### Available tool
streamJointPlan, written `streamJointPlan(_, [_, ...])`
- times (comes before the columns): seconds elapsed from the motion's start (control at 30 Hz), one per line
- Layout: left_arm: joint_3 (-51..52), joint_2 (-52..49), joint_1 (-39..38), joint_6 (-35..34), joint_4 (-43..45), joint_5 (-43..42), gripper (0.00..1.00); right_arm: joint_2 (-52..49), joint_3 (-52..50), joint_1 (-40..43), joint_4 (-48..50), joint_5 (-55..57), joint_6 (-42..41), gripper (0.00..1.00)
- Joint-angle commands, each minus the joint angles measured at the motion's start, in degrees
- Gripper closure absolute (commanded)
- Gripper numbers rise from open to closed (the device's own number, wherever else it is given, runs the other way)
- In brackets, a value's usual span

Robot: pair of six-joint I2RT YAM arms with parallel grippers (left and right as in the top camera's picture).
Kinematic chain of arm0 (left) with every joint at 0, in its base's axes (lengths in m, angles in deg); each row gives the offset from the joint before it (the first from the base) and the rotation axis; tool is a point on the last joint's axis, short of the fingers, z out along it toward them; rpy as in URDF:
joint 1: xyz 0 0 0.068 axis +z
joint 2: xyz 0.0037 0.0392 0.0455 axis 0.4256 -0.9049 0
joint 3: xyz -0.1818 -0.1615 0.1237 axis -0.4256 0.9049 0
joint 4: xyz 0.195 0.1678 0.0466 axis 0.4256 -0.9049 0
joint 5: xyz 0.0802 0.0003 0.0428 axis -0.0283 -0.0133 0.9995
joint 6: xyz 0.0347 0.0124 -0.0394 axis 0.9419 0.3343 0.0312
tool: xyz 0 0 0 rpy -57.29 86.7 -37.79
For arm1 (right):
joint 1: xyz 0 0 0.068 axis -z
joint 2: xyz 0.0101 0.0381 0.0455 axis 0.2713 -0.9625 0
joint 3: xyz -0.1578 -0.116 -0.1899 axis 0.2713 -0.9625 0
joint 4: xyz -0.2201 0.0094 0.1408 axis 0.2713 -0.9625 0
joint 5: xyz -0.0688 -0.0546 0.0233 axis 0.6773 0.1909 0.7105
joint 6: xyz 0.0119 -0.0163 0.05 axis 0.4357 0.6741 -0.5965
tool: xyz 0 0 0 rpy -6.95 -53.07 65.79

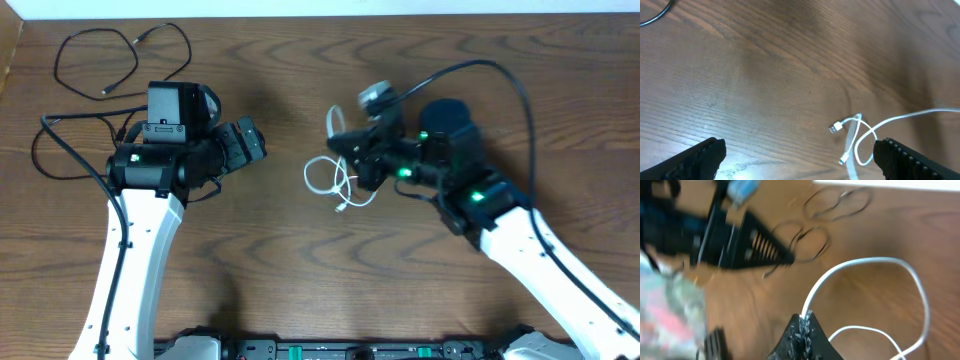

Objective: Untangle cables

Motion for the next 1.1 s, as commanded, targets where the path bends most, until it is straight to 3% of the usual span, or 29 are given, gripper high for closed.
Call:
streamJointPlan(0.0, [-0.39,-0.44,0.07,-5.55,0.13,1.14,0.01,-2.69,0.07,-1.81,-0.22,-8.0,10.36,0.99])
streamJointPlan(0.13, [-0.39,-0.42,0.48,-12.46,0.11,0.11,0.01,-3.74,0.07,-2.25,-0.44,-16.04,17.16,0.99])
streamJointPlan(0.33, [-0.39,-0.42,1.2,-24.74,0.59,-10.16,0.01,-5.33,0.07,-3.69,-1.51,-20.26,22.91,0.99])
streamJointPlan(0.47, [-0.39,-0.42,1.2,-24.61,1.09,-16.37,0.01,-6.54,0.07,-5.27,-1.22,-20.2,24.46,0.99])
streamJointPlan(0.67, [-0.39,-0.42,1.2,-24.61,1.03,-16.76,0.01,-6.71,0.07,-5.79,0.13,-20.09,24.57,0.99])
streamJointPlan(0.8, [-0.39,-0.42,1.2,-24.61,1.01,-22.53,0.02,-6.71,0.07,-5.79,0.07,-18.29,24.55,0.99])
streamJointPlan(0.87, [-0.39,-0.42,1.2,-24.61,1.03,-26.03,0.06,-6.75,0.07,-5.79,0.09,-17.55,24.5,0.99])
streamJointPlan(0.97, [-0.39,-0.42,1.18,-24.59,0.96,-29.7,0.2,-6.75,0.07,-5.79,0.09,-17.18,24.5,0.99])
streamJointPlan(1.07, [-0.39,-0.42,1.18,-24.59,0.74,-32.17,0.21,-6.75,0.07,-5.79,0.11,-17.18,24.5,0.99])
